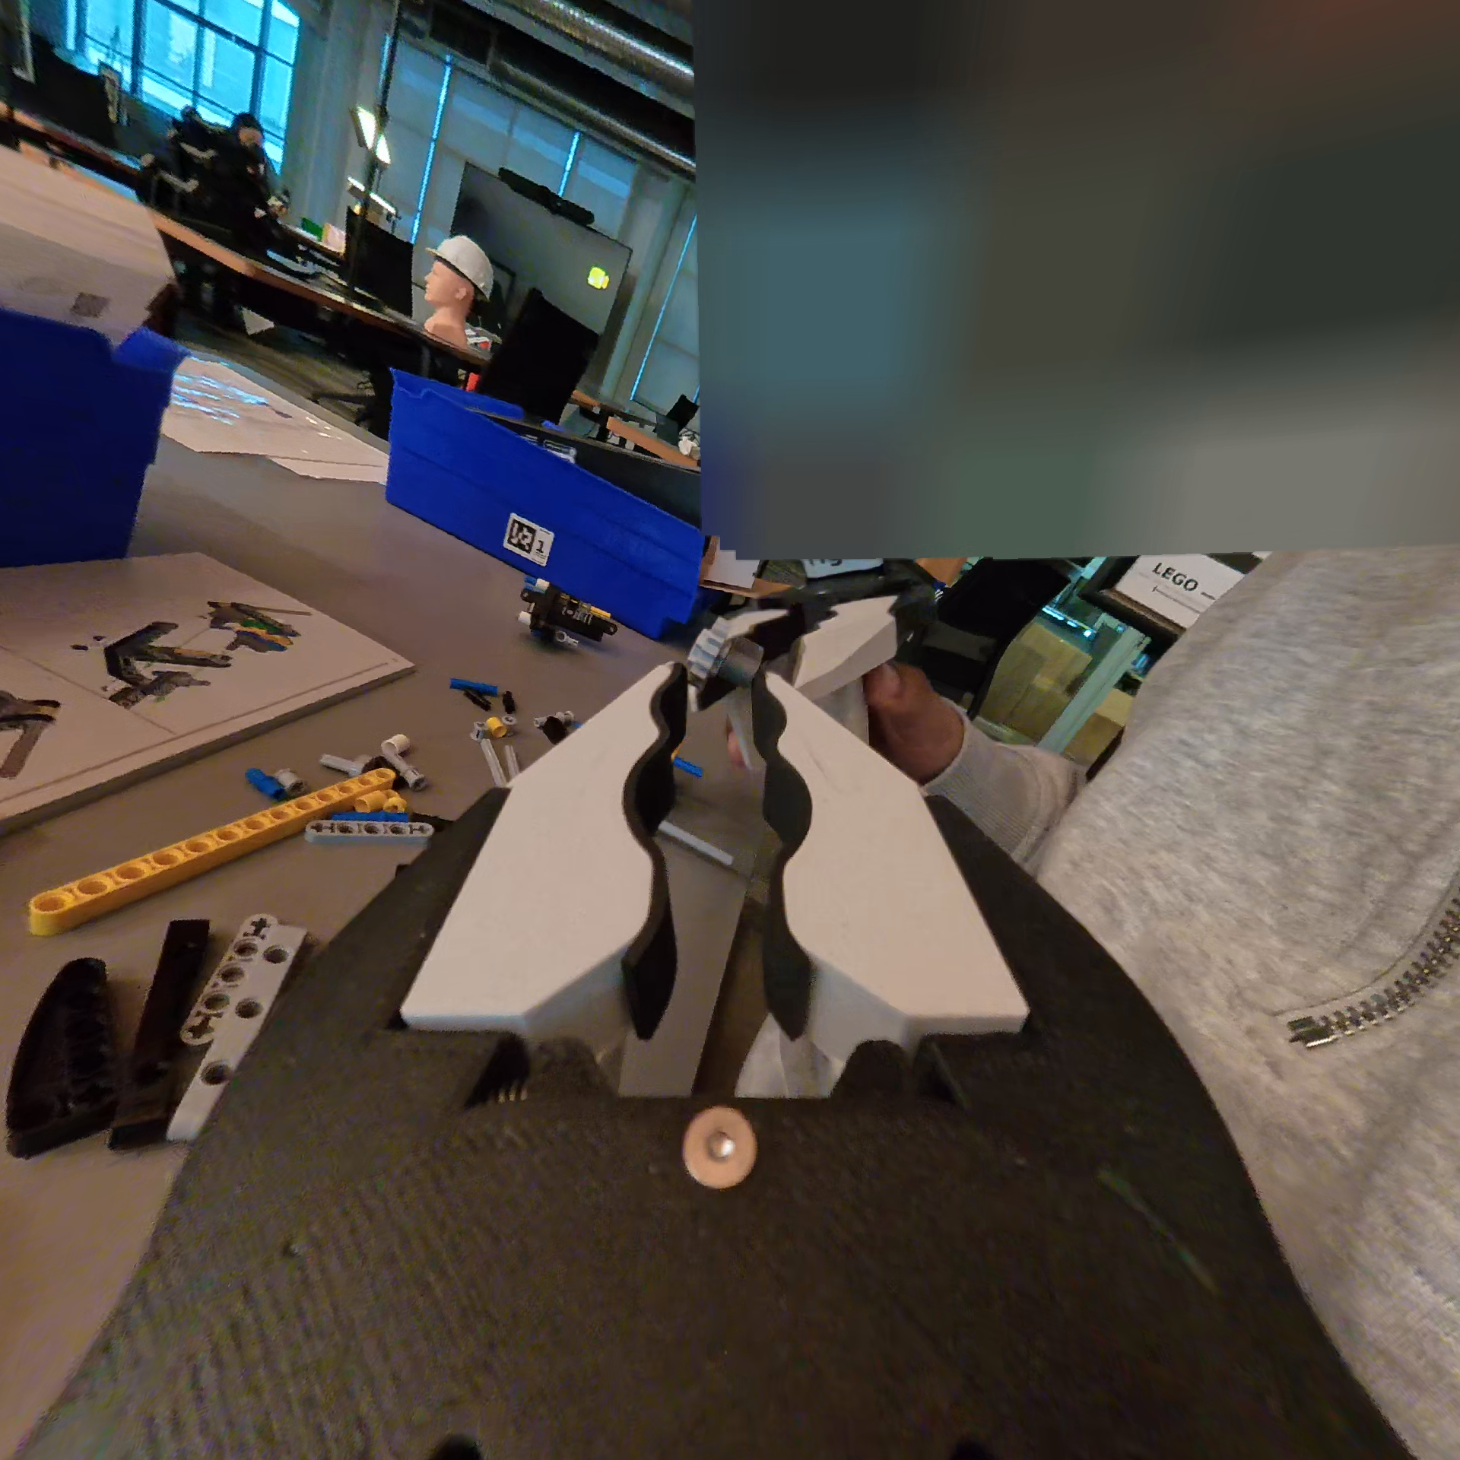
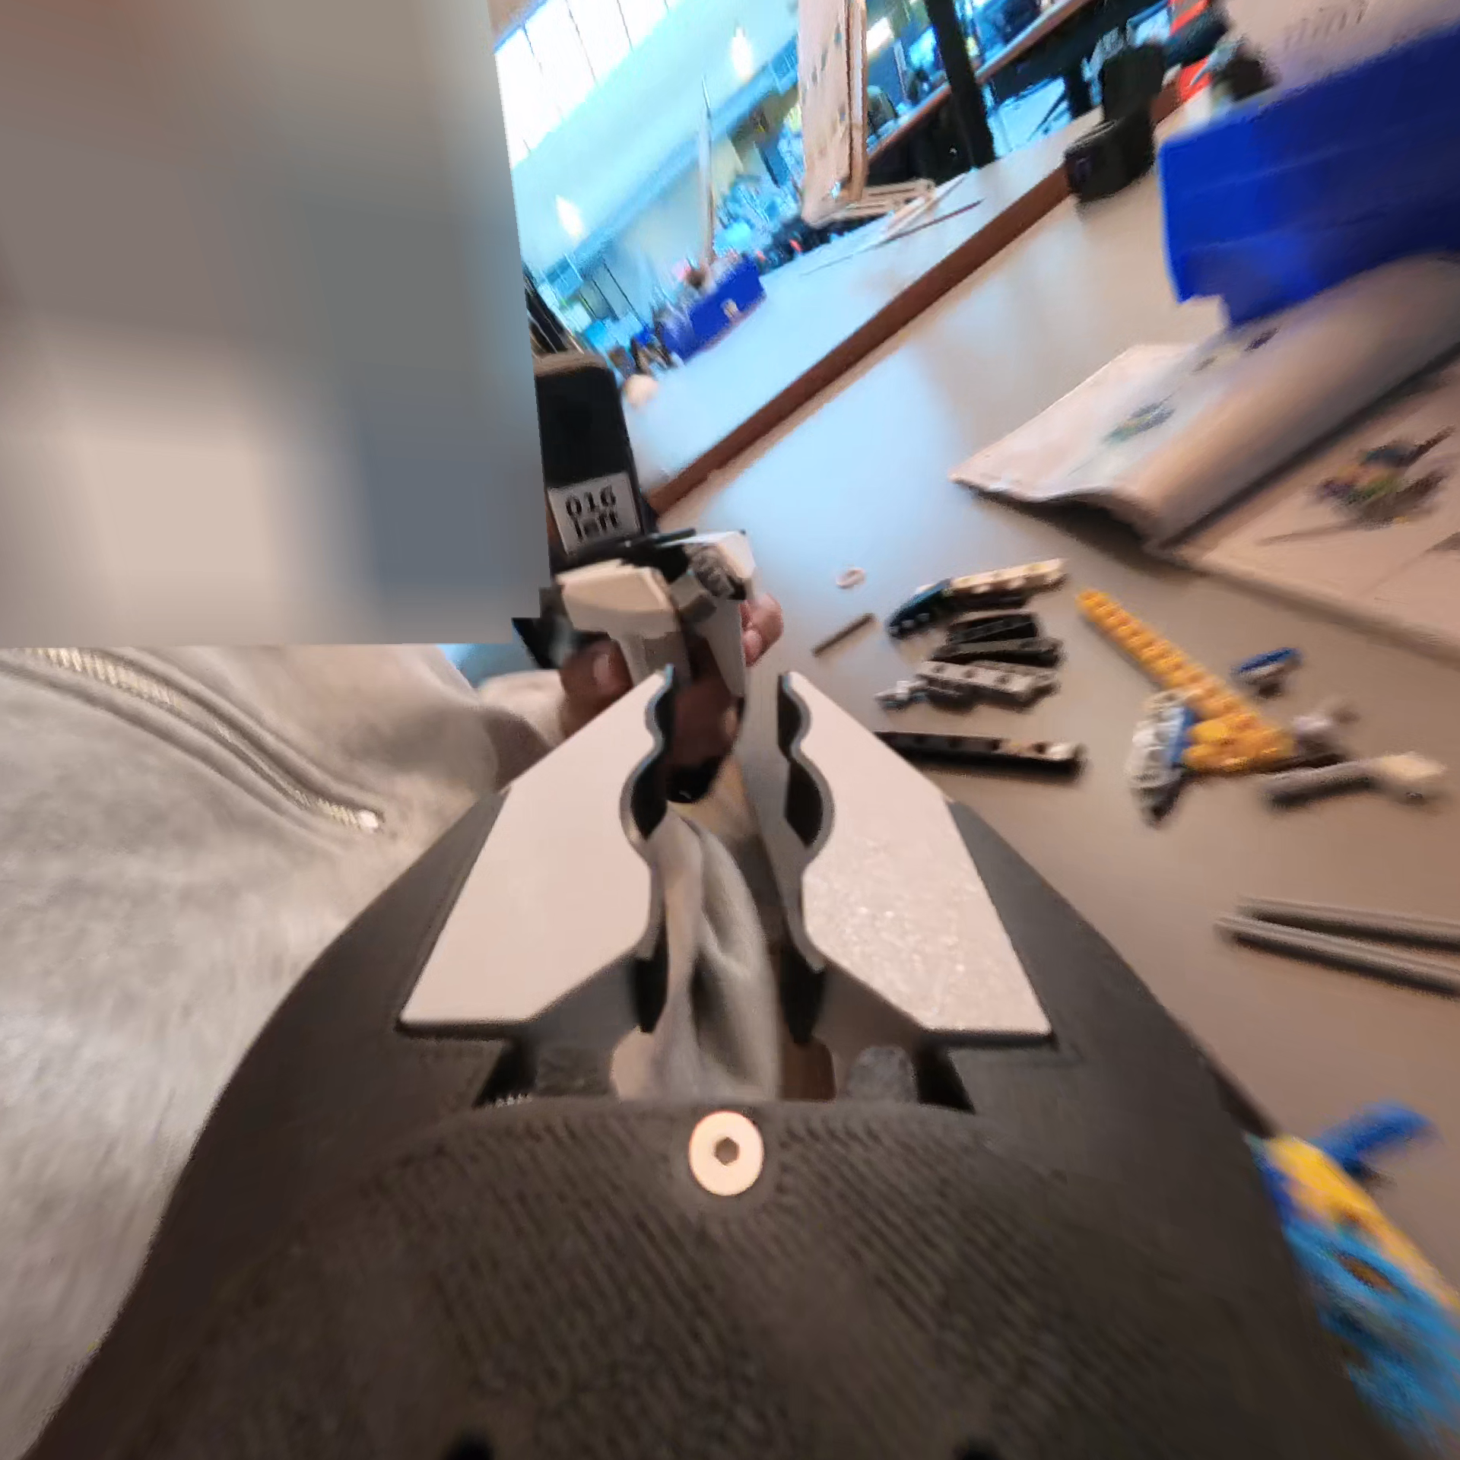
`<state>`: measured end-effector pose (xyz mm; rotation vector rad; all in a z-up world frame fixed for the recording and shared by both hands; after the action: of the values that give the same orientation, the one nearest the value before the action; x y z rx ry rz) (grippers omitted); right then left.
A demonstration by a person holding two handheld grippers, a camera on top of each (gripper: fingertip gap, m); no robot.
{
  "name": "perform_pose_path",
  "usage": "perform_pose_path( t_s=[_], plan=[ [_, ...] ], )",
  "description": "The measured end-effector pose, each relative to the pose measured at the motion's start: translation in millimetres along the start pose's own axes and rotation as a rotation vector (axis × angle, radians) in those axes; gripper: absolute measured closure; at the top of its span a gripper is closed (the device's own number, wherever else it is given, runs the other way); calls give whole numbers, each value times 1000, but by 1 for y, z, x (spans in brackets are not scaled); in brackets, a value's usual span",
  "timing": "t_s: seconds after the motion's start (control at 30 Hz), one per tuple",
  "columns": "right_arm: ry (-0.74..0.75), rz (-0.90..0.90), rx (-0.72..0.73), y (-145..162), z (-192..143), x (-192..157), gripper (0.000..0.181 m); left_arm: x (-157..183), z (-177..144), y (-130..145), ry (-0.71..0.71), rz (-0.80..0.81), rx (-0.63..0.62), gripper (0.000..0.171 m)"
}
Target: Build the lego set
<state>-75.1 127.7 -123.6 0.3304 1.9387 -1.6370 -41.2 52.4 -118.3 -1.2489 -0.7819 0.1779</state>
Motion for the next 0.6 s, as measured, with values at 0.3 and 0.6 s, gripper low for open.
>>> perform_pose_path(
  t_s=[0.3, 0.6],
  plan=[
    [423, -729, -21, -6, -33, -13, 159, -13, 24, 22, 19, -393, -172, 159],
    [654, -1042, -266, 28, -38, 4, 161, -17, 55, 43, 62, -660, -363, 159]
  ],
)
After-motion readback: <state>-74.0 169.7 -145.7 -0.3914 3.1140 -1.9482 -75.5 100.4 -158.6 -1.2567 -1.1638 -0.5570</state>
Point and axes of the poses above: each gripper's, where its closed fingertips meet, z out along the fingers, y out of its underside, x = y × z across the jaws, the point moved 4 cm from there along -z, back along the fingers, and after that the axes turned 2 degrees about -x, right-handed, at the moved point
